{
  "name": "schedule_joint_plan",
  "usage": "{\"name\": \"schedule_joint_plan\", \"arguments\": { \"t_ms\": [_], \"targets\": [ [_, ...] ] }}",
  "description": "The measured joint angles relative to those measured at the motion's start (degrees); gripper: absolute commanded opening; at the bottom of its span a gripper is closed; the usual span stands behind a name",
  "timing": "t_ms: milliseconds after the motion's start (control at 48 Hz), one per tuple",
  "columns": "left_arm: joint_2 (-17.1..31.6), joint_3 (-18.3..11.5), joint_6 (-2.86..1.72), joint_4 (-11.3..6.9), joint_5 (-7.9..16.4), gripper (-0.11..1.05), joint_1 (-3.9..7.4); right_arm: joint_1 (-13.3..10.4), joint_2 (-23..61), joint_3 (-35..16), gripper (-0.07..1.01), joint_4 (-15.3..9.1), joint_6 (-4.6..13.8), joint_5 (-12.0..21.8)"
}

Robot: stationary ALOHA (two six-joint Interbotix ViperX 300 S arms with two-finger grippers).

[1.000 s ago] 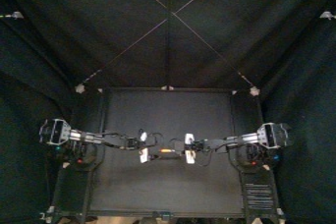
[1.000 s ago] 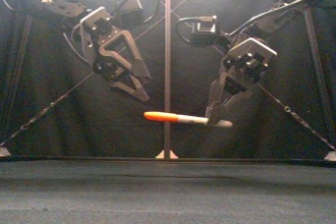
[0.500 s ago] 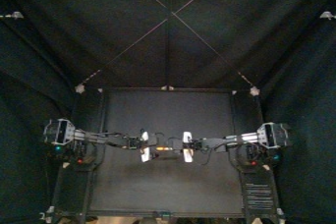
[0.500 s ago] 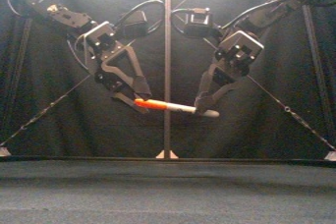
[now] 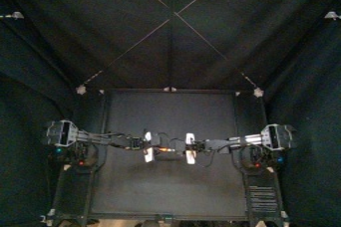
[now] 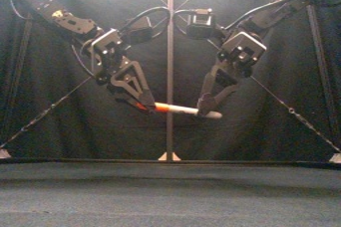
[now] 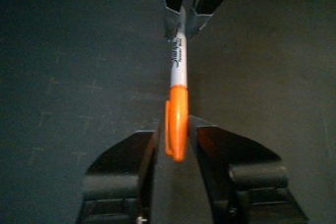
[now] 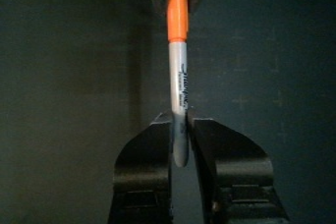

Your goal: Uncap the pen

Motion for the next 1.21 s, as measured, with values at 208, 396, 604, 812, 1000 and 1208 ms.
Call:
{"name": "schedule_joint_plan", "arguments": {
  "t_ms": [208,396,604,812,1000,1208],
  "targets": [
    [-0.1,0.0,0.09,0.09,0.1,0.53,0.00,0.0,0.0,0.0,0.45,0.0,-0.18,0.0],
    [-1.1,0.4,0.09,0.18,0.8,0.53,-0.09,-0.1,-0.6,0.3,0.44,-0.1,-0.09,-0.1],
    [-3.7,2.6,0.00,0.18,1.0,0.53,-0.18,-0.1,-1.5,0.7,0.44,0.0,-0.09,-0.4],
    [-7.3,4.8,0.00,0.09,0.9,0.53,-0.18,-0.3,-2.8,0.9,0.44,0.1,0.00,-0.7],
    [-9.8,8.6,-0.35,-0.09,1.5,0.53,0.44,-0.5,-4.0,2.9,0.45,0.5,0.09,0.1],
    [-12.4,10.5,-0.26,-0.44,1.5,0.53,0.35,-0.8,-5.5,3.6,0.44,1.0,0.09,0.1]
  ]
}}
